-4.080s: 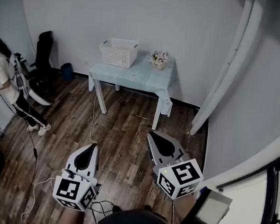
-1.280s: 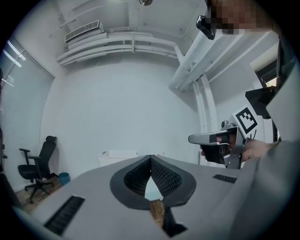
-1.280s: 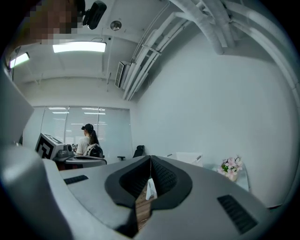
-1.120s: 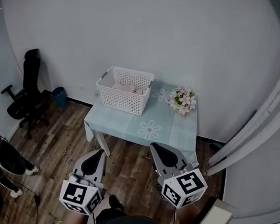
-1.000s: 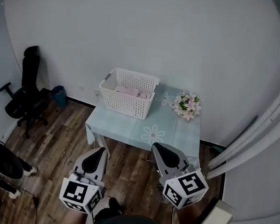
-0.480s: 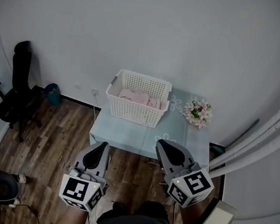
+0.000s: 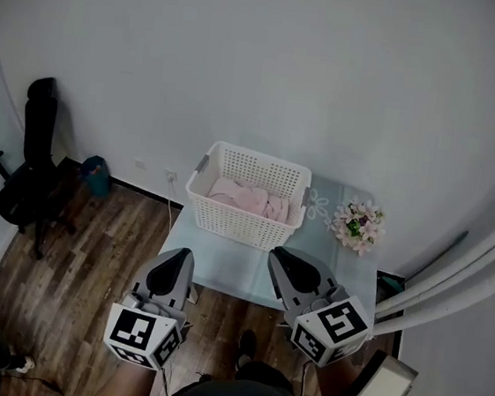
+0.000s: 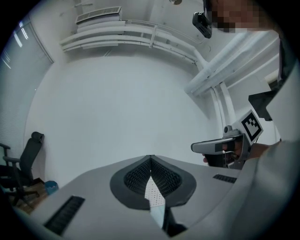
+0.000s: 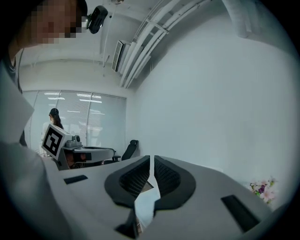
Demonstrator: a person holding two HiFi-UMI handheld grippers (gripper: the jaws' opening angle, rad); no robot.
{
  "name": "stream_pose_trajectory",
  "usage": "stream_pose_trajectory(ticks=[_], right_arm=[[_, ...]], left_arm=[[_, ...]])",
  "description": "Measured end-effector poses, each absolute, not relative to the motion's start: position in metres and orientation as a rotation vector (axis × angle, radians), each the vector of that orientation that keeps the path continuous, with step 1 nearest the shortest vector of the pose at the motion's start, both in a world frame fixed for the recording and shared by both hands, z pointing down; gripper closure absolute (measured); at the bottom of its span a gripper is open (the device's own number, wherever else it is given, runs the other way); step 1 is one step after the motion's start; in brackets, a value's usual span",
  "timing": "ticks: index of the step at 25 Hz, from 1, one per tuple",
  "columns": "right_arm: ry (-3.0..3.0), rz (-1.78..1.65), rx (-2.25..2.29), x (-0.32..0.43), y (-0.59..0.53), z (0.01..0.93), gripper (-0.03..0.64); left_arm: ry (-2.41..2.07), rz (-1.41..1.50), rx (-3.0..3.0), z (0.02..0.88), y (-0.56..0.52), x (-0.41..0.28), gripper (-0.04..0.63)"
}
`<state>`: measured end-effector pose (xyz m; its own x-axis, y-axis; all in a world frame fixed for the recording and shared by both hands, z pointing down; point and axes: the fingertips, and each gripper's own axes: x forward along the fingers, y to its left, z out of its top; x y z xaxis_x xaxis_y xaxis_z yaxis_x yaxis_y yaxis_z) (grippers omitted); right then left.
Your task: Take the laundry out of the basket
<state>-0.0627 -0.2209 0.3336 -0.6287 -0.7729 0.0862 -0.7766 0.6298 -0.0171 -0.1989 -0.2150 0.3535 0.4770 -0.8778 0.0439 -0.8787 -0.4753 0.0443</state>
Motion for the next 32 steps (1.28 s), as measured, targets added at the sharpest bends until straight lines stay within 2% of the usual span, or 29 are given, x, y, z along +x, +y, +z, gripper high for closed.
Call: stream_pose_trajectory(ticks=[7,8,10,12,20,32], right_arm=[[-2.803,0.049,1.251,-0.036,-0.300,0.327,0.584],[-2.805,0.053,1.216,-0.032,-0.311,0.328,0.558],[-2.805,0.066,1.122,-0.027,-0.332,0.332,0.459],[-2.801,0.058,1.054,-0.024,-0.350,0.336,0.401],[-2.758,0.081,0.950,-0.026,-0.416,0.357,0.276],[-2.492,0.071,0.638,-0.093,-0.506,0.422,0.136]], left_arm=[[-1.593,0.066,2.683,0.339,-0.294,-0.164,0.589],[-1.592,0.078,2.690,0.338,-0.304,-0.157,0.589],[-1.590,0.095,2.689,0.335,-0.325,-0.146,0.589],[-1.600,0.093,2.666,0.333,-0.342,-0.140,0.589],[-1.679,0.170,2.620,0.343,-0.393,-0.142,0.589],[-1.662,0.251,2.619,0.354,-0.472,-0.196,0.589]])
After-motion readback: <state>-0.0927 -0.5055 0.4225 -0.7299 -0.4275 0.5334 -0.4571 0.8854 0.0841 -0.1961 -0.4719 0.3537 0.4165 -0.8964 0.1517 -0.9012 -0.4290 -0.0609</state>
